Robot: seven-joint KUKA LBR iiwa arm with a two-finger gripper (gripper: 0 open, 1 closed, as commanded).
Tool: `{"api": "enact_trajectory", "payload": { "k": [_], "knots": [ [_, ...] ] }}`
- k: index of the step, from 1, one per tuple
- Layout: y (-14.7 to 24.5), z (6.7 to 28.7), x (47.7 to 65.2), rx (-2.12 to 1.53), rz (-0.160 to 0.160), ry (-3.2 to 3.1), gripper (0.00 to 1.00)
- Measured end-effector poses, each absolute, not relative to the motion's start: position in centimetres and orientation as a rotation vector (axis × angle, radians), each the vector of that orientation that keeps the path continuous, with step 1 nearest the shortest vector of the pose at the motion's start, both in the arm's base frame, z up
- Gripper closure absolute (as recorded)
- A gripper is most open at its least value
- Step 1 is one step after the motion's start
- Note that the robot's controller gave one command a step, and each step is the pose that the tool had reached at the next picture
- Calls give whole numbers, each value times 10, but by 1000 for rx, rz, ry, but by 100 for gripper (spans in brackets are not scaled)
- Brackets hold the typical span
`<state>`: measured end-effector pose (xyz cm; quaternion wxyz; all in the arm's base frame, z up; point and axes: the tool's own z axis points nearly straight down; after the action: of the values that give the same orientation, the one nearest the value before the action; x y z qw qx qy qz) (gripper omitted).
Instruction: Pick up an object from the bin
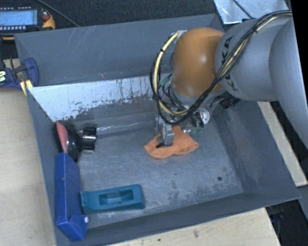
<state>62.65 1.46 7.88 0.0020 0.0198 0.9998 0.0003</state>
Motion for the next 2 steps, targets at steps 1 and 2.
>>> {"api": "enact_trajectory", "payload": {
  "k": [1,2],
  "knots": [
    [14,79,626,63,1,3138,0],
    [15,79,626,63,1,3138,0]
  ]
}}
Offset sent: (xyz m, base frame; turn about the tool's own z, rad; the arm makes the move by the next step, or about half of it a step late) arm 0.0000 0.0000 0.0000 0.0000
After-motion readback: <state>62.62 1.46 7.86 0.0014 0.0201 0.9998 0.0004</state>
